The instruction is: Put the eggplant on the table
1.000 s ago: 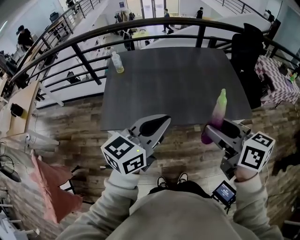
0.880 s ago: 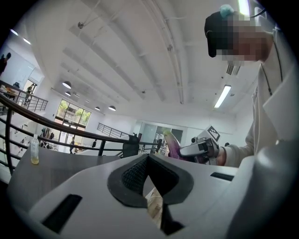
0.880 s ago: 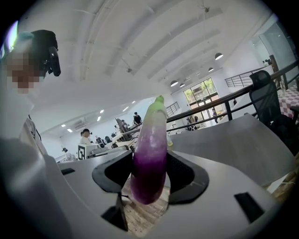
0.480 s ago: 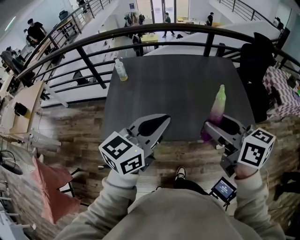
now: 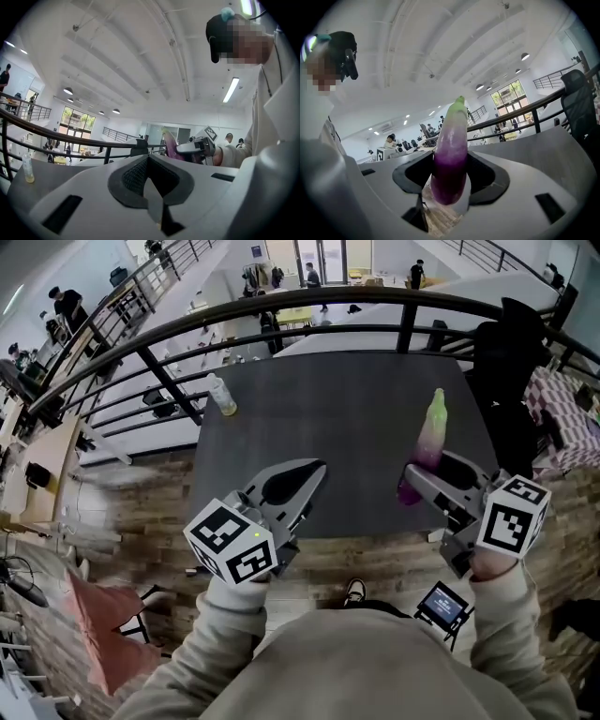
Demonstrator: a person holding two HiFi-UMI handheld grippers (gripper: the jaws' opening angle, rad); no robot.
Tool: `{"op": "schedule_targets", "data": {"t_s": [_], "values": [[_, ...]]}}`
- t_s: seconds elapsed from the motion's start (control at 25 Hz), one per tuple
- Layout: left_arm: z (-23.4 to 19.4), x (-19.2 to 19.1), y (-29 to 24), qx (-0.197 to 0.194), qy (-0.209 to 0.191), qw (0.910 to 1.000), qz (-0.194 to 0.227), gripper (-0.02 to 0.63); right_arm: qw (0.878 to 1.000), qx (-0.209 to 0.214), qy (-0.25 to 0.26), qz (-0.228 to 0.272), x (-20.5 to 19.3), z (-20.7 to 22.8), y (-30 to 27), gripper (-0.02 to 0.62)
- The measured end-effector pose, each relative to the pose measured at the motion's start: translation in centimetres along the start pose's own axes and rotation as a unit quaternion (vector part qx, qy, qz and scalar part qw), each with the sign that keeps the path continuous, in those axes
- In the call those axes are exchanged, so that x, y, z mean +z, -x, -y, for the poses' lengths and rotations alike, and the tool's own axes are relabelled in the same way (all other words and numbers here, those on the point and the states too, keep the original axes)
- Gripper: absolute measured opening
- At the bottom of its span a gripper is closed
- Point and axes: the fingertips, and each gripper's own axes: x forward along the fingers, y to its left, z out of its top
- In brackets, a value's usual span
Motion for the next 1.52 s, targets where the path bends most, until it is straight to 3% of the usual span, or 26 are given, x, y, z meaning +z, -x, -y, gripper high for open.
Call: {"op": "schedule_targets", "data": {"t_s": [0.32, 0.56, 0.8, 1.52], "values": [[-1.0, 2.5, -3.3, 0.006, -0.008, 1.0, 0.001, 0.002, 1.0, 0.016, -0.01, 0.007, 2.7, 2.6, 0.0, 0.235], [-1.5, 2.1, -4.7, 0.012, -0.009, 0.9998, -0.011, 0.002, 0.999, 0.026, -0.021, 0.007, 3.0, 4.5, -0.5, 0.236], [-4.7, 1.3, -4.9, 0.028, 0.008, 0.9995, -0.015, 0.002, 0.999, 0.032, -0.028, -0.006, 2.8, 6.1, -3.5, 0.236], [-15.0, 2.5, -8.5, 0.003, 0.028, 0.9996, -0.009, 0.002, 0.999, 0.008, -0.028, -0.026, 5.6, 9.9, -12.3, 0.235]]}}
